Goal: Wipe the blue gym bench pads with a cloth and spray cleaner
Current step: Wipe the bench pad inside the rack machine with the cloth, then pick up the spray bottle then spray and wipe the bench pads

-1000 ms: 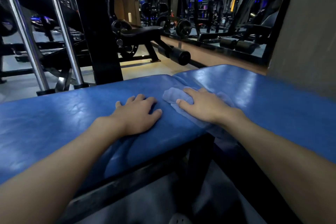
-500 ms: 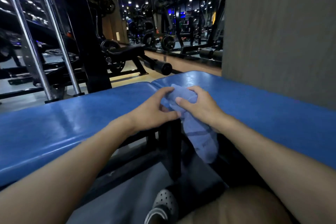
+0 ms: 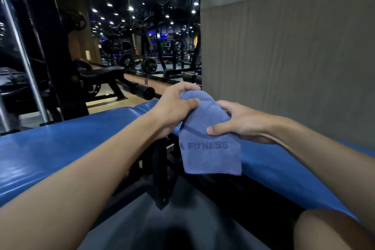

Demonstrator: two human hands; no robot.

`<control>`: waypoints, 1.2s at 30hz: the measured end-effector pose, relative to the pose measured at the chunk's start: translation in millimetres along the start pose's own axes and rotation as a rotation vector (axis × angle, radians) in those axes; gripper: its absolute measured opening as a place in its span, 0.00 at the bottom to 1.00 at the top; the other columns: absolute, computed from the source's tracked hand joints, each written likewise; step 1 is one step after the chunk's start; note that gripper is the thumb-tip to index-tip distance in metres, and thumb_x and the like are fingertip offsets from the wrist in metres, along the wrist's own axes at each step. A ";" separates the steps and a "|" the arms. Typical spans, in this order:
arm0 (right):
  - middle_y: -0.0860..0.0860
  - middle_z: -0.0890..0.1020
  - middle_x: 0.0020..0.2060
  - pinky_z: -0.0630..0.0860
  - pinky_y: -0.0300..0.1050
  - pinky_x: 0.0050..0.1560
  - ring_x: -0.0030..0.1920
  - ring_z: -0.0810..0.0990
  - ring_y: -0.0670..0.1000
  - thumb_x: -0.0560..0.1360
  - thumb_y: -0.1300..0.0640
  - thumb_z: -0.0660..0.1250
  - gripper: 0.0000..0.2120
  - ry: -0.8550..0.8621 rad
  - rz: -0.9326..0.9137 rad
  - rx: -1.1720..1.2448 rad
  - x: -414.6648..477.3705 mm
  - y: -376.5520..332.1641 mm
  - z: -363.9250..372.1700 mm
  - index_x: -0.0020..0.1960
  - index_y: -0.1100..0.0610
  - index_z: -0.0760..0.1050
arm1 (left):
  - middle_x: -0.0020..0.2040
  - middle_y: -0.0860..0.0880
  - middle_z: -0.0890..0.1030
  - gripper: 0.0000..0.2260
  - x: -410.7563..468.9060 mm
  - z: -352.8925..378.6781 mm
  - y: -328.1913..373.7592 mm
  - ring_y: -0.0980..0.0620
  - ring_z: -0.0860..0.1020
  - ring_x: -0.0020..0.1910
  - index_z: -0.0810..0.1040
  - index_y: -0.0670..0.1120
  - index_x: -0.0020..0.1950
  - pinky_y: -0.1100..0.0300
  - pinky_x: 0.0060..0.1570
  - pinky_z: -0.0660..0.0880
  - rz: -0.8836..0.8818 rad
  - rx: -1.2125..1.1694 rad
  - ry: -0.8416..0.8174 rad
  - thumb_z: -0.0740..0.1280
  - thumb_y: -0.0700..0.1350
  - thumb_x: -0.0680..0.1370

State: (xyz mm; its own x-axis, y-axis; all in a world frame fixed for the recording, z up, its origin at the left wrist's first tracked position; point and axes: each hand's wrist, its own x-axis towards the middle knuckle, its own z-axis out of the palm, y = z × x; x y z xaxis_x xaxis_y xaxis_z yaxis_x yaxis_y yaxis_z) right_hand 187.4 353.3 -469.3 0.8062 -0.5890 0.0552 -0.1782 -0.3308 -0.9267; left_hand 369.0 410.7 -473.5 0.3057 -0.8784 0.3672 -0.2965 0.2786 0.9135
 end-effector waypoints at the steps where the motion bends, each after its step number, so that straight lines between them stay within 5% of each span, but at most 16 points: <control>1: 0.48 0.84 0.45 0.79 0.38 0.40 0.43 0.83 0.44 0.72 0.65 0.74 0.15 0.068 -0.005 -0.124 -3.5 1.1 -7.0 0.55 0.55 0.76 | 0.58 0.39 0.80 0.11 5.3 7.2 -0.4 0.47 0.79 0.52 0.78 0.48 0.56 0.51 0.54 0.79 0.022 0.039 -0.021 0.67 0.35 0.79; 4: 0.47 0.83 0.40 0.75 0.36 0.35 0.37 0.81 0.42 0.71 0.55 0.76 0.11 0.220 -0.012 -0.333 -9.1 8.9 -31.8 0.49 0.57 0.78 | 0.57 0.42 0.81 0.13 19.9 28.9 -2.6 0.49 0.79 0.56 0.78 0.45 0.59 0.49 0.61 0.77 0.043 0.130 -0.080 0.71 0.44 0.76; 7: 0.50 0.83 0.39 0.76 0.38 0.37 0.39 0.81 0.44 0.71 0.53 0.76 0.12 0.264 -0.019 -0.336 -8.3 26.9 -56.9 0.49 0.58 0.79 | 0.67 0.51 0.69 0.41 35.5 47.6 -11.3 0.55 0.69 0.66 0.73 0.51 0.69 0.64 0.65 0.66 0.076 0.439 -0.202 0.71 0.67 0.59; 9: 0.51 0.84 0.39 0.77 0.39 0.38 0.40 0.81 0.45 0.71 0.52 0.76 0.12 0.267 -0.017 -0.300 -4.2 43.2 -72.6 0.49 0.59 0.80 | 0.69 0.54 0.62 0.47 50.0 60.3 -22.3 0.59 0.62 0.69 0.69 0.55 0.71 0.71 0.65 0.61 0.172 0.559 -0.319 0.73 0.70 0.55; 13: 0.48 0.84 0.40 0.78 0.40 0.40 0.41 0.83 0.45 0.71 0.54 0.76 0.11 0.332 0.030 -0.227 17.6 78.2 -108.4 0.50 0.55 0.79 | 0.53 0.57 0.80 0.25 98.7 86.0 -48.8 0.66 0.78 0.50 0.76 0.53 0.60 0.73 0.45 0.72 0.194 0.449 -0.498 0.81 0.47 0.67; 18: 0.56 0.83 0.55 0.80 0.49 0.54 0.55 0.84 0.53 0.72 0.61 0.75 0.24 0.159 0.197 -0.016 45.3 103.5 -161.4 0.64 0.54 0.70 | 0.44 0.46 0.86 0.09 162.8 108.8 -75.1 0.52 0.85 0.43 0.84 0.44 0.50 0.55 0.44 0.81 0.079 0.247 -0.458 0.78 0.43 0.72; 23: 0.60 0.84 0.51 0.79 0.57 0.50 0.47 0.82 0.53 0.74 0.63 0.73 0.13 0.484 0.182 0.001 56.6 71.9 -210.1 0.57 0.58 0.78 | 0.53 0.41 0.85 0.16 212.5 146.3 -41.5 0.43 0.84 0.53 0.79 0.41 0.60 0.44 0.54 0.81 -0.272 -0.178 -0.506 0.75 0.43 0.75; 27: 0.58 0.84 0.49 0.79 0.60 0.51 0.47 0.82 0.53 0.71 0.60 0.75 0.13 0.617 0.270 0.107 34.2 5.6 -261.0 0.55 0.58 0.79 | 0.51 0.48 0.82 0.33 252.0 175.0 31.6 0.49 0.83 0.48 0.70 0.42 0.64 0.52 0.43 0.79 -0.256 -0.171 -0.729 0.82 0.47 0.65; 32: 0.49 0.81 0.40 0.76 0.41 0.43 0.41 0.78 0.43 0.75 0.60 0.72 0.06 0.670 0.354 0.098 -21.7 -111.0 -322.9 0.51 0.59 0.78 | 0.33 0.56 0.81 0.29 293.2 219.0 171.2 0.66 0.78 0.31 0.80 0.44 0.52 0.68 0.29 0.73 -0.132 0.042 -0.748 0.77 0.52 0.54; 36: 0.49 0.77 0.35 0.67 0.29 0.36 0.32 0.72 0.37 0.79 0.63 0.66 0.04 0.844 0.421 -0.025 -75.2 -208.7 -381.6 0.46 0.62 0.78 | 0.41 0.56 0.80 0.27 310.3 254.5 277.2 0.67 0.77 0.35 0.76 0.49 0.48 0.66 0.37 0.73 -0.084 0.087 -0.759 0.73 0.58 0.53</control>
State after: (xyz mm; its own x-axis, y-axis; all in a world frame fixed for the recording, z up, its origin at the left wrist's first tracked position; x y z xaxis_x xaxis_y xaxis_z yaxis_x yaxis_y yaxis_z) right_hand -51.3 185.2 -138.2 -0.0003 -0.9998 -0.0223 -0.3817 0.0207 -0.9240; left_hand 151.4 116.6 -151.0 -0.3652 -0.9297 0.0477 -0.3795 0.1955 0.9043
